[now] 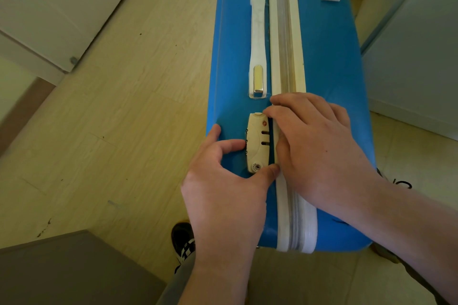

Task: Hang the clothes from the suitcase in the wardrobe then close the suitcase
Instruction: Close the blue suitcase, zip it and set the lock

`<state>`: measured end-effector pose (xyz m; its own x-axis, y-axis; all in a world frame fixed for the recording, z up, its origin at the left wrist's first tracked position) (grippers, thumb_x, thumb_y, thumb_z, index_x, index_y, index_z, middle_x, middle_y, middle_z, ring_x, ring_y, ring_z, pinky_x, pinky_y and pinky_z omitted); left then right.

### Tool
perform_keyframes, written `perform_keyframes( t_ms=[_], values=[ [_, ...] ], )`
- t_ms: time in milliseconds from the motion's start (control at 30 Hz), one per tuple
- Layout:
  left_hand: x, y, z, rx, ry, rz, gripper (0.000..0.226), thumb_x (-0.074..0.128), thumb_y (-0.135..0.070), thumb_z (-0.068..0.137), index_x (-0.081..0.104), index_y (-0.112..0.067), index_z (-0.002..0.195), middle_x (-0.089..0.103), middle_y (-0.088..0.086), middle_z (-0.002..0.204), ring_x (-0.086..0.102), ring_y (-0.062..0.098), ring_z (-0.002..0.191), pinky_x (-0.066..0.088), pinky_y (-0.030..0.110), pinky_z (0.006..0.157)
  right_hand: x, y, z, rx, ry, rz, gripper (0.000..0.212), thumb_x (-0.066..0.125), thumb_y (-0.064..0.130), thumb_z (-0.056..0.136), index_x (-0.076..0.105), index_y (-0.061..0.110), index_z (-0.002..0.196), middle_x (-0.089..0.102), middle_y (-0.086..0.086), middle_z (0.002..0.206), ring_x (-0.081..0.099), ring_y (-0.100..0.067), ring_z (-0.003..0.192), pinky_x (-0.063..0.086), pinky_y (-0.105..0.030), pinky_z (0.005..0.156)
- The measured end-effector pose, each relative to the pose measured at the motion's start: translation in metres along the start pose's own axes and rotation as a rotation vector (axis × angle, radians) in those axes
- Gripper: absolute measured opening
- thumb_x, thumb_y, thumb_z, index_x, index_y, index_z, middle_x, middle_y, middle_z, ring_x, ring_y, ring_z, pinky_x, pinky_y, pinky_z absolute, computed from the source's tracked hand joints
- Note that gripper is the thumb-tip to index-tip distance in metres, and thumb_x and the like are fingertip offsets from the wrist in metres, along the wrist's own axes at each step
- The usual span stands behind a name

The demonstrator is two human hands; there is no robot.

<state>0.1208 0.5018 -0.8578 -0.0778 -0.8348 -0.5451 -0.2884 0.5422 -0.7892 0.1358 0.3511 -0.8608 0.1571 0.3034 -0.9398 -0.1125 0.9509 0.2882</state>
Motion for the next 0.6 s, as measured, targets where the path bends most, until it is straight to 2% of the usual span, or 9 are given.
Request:
perform_keyframes(
  t_ms=[200,333,533,600],
  values=[
    [0.0009,0.0006,-0.0004,0.015,-0.006,-0.010,0.050,0.096,-0.037,0.059,0.071,-0.037,0.103,0.044,-0.034,0.144,0.042,-0.014,0.126,0.041,0.000,0.077,0.0010,-0.0010,0.0002,-0.006,0.013,-0.003,0.050,0.038,0.032,0.087,0.060,0.018,0.130,0.056,-0.002,0.137,0.047,-0.024,0.131,0.030,-0.039,0.103],
    [0.0010,0.0015,-0.0008,0.030,-0.012,-0.036,0.051,0.096,-0.036,0.060,0.072,-0.037,0.105,0.044,-0.034,0.144,0.041,-0.016,0.126,0.044,0.008,0.091,0.0007,-0.0005,0.0003,-0.002,0.021,-0.009,0.050,0.038,0.032,0.088,0.060,0.018,0.130,0.056,-0.001,0.137,0.046,-0.023,0.131,0.029,-0.039,0.103],
    [-0.0001,0.0019,-0.0007,0.028,-0.022,-0.060,0.052,0.096,-0.033,0.059,0.073,-0.036,0.105,0.045,-0.033,0.145,0.043,-0.013,0.128,0.050,0.019,0.098,-0.0006,-0.0003,0.0007,0.004,0.018,-0.005,0.049,0.037,0.031,0.089,0.060,0.018,0.130,0.056,-0.001,0.137,0.046,-0.023,0.130,0.029,-0.039,0.103],
    [0.0005,0.0026,-0.0008,0.025,-0.016,-0.063,0.052,0.096,-0.033,0.059,0.073,-0.036,0.106,0.045,-0.033,0.145,0.042,-0.015,0.127,0.048,0.013,0.095,-0.0004,0.0002,0.0006,0.003,0.015,-0.005,0.048,0.037,0.030,0.089,0.060,0.018,0.130,0.056,-0.001,0.137,0.046,-0.023,0.130,0.029,-0.039,0.103]
  ],
)
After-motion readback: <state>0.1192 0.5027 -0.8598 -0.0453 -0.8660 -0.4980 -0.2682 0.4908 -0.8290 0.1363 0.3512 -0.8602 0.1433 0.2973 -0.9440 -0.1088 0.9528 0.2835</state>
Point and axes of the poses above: each hand's wrist, its own z-axis towards the middle knuckle, its own x-axis out of the palm, y = z × x, the point moved 5 cm from there along z, towards the middle knuckle
